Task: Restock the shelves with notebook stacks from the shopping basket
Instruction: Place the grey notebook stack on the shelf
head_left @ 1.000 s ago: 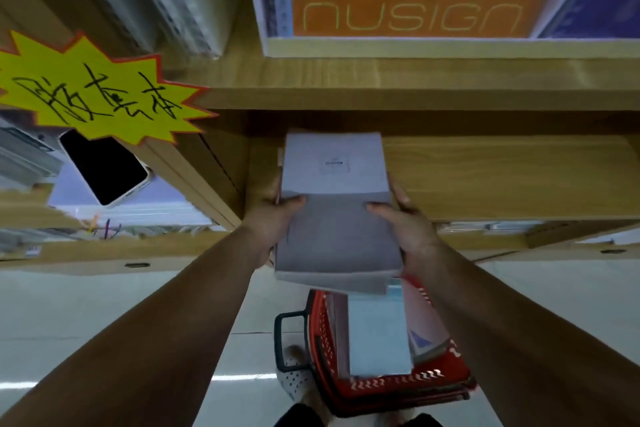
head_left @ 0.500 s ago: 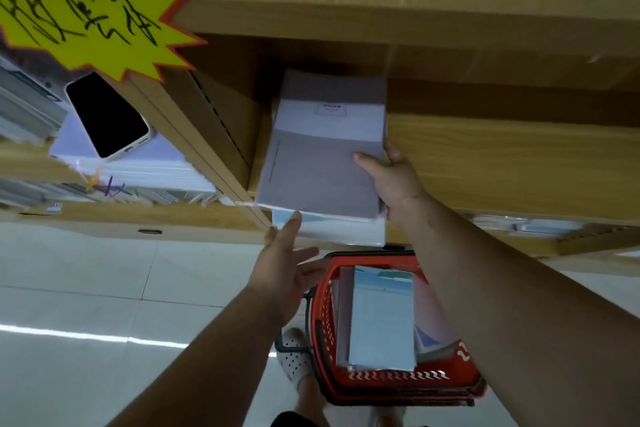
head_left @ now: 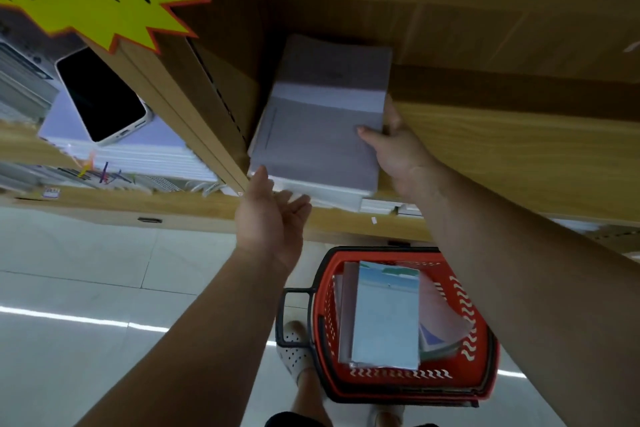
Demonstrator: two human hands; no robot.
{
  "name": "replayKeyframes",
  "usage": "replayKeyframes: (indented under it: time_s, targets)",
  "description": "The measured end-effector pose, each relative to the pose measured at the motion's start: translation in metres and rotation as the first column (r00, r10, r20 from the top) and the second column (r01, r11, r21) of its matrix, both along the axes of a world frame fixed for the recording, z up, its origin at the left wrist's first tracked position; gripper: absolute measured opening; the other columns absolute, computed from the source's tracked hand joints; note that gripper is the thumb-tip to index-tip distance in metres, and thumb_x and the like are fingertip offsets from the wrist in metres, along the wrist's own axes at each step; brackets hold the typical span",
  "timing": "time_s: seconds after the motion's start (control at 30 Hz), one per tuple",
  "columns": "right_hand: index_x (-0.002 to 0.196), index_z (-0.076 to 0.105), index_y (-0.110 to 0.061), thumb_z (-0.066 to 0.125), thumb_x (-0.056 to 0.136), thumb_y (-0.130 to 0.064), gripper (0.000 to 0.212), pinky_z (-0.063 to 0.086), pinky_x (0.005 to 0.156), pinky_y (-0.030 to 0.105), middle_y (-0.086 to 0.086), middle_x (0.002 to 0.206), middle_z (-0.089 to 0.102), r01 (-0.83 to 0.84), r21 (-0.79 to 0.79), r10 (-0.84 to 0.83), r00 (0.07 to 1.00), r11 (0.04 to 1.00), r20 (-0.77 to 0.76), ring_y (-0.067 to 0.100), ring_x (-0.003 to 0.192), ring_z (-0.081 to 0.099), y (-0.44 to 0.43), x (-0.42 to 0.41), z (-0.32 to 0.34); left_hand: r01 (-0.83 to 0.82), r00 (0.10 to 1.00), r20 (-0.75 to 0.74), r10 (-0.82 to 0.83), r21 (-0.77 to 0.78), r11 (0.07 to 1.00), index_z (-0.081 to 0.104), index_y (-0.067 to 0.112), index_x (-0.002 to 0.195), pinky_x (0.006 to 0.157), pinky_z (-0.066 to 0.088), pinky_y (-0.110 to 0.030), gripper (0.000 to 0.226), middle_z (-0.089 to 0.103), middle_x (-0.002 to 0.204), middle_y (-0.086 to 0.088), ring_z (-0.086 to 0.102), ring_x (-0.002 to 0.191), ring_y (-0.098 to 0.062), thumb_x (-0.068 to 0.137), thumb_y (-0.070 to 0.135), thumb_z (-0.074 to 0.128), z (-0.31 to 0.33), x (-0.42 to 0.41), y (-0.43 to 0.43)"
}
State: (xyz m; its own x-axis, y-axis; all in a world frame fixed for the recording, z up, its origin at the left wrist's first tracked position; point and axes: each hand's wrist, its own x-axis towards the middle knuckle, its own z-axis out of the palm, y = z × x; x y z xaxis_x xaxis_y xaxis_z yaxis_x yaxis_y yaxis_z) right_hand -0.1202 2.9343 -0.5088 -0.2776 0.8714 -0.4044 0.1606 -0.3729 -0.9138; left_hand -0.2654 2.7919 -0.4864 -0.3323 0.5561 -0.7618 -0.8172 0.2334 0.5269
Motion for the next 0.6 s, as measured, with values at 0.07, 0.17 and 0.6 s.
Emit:
replayKeyframes:
  time_s: [0.07, 0.17, 0.6]
  targets:
    - [0.145, 0.045, -0.038, 0.059, 0.103, -0.013, 0.051, 0.054, 0.089, 0.035, -0.010, 0.120, 0.065, -0.008, 0.010, 0.008, 0.999, 1.000, 0.037, 0.014, 0.112, 0.063, 0.015, -0.014, 0.001, 0.008, 1.000, 0.022, -0.008, 0.022, 1.000, 0.026, 0.012, 0.162, 0.116, 0.041, -0.053, 0.067, 0.040, 0.154, -0.027, 0.059, 0.125, -0.041, 0.106, 0.043, 0.048, -0.002, -0.011, 0.011]
    - [0.137, 0.048, -0.028, 0.060, 0.104, -0.019, 0.037, 0.055, 0.094, 0.042, -0.005, 0.116, 0.065, 0.002, -0.003, -0.002, 0.997, 1.000, 0.075, 0.020, 0.110, 0.064, 0.028, -0.026, 0.002, -0.041, 0.998, 0.048, 0.039, 0.057, 0.998, 0.020, 0.018, 0.164, 0.116, 0.042, -0.053, 0.069, 0.039, 0.155, -0.027, 0.056, 0.129, -0.046, 0.106, 0.040, 0.050, -0.004, -0.012, 0.018]
    - [0.133, 0.057, -0.029, 0.066, 0.099, -0.022, 0.036, 0.061, 0.084, 0.044, 0.003, 0.119, 0.072, 0.119, -0.067, -0.124, 0.989, 0.991, -0.074, 0.026, 0.105, 0.071, 0.016, -0.022, -0.007, 0.262, 0.796, -0.524, -0.301, -0.150, 0.953, 0.040, 0.028, 0.149, 0.106, 0.047, -0.039, 0.042, 0.046, 0.156, 0.001, 0.053, 0.137, -0.018, 0.109, 0.017, 0.044, 0.000, -0.006, -0.001]
